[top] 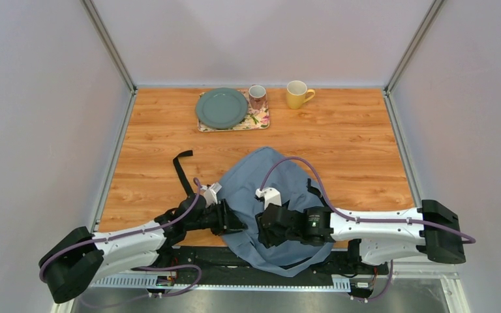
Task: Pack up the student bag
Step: Zip the student bag at the center of the board.
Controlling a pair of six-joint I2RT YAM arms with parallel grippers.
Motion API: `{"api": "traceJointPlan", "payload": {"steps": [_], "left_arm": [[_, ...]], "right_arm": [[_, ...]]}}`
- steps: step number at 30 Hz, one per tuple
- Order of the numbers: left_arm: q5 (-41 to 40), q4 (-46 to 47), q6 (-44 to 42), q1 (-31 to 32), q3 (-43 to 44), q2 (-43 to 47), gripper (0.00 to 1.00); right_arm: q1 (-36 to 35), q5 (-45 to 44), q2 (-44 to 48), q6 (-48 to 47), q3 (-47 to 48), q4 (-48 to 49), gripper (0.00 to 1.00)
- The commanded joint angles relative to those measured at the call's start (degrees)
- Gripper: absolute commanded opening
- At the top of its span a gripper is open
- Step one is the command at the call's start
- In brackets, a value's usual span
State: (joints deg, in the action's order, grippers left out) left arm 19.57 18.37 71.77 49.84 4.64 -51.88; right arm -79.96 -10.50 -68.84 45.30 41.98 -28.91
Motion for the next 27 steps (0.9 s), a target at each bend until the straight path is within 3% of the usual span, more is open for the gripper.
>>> {"api": "traceJointPlan", "payload": {"steps": [1,3,7,9,12,13,18,20,23,27], "left_arm": [[2.5,10.7,-1.5,0.5,1.7,-2.0,0.38],[2.4,11.8,-1.3,0.4,1.9,-3.8,0.37],[4.2,19.3,-0.3,0.5,2.1,-7.7,0.63],[4.4,22.3,0.1,0.4,2.1,-9.9,0.63],[5.2,25.4,-0.1,0.5,3.7,-13.8,0.48],[6.2,25.8,-0.5,0.4,4.4,-14.9,0.36],[10.4,29.8,-2.7,-0.8,9.5,-23.1,0.0],[12.9,30.0,-4.2,-2.1,11.9,-25.6,0.0],[15.0,29.8,-6.8,-3.5,13.5,-27.3,0.0],[16.3,26.2,-10.9,-3.9,14.4,-26.3,0.0]], "right_arm": [[-1.9,3.5,-1.6,2.4,-1.0,-0.4,0.4],[-1.9,3.4,-2.2,2.8,-0.9,1.5,0.39],[-1.9,4.3,-4.7,4.4,-0.8,5.3,0.35],[-2.4,4.4,-6.5,5.2,-0.8,7.6,0.3],[-2.8,3.6,-8.7,5.6,-0.3,9.6,0.26],[-2.9,3.0,-9.2,5.8,0.4,9.5,0.25],[-3.5,-0.5,-11.1,4.5,2.7,8.1,0.27],[-4.0,-1.1,-10.3,3.5,3.1,8.3,0.32],[-3.8,-4.0,-5.7,3.7,1.9,7.2,0.46],[-3.8,-10.9,3.6,5.8,-0.3,2.6,0.52]]}}
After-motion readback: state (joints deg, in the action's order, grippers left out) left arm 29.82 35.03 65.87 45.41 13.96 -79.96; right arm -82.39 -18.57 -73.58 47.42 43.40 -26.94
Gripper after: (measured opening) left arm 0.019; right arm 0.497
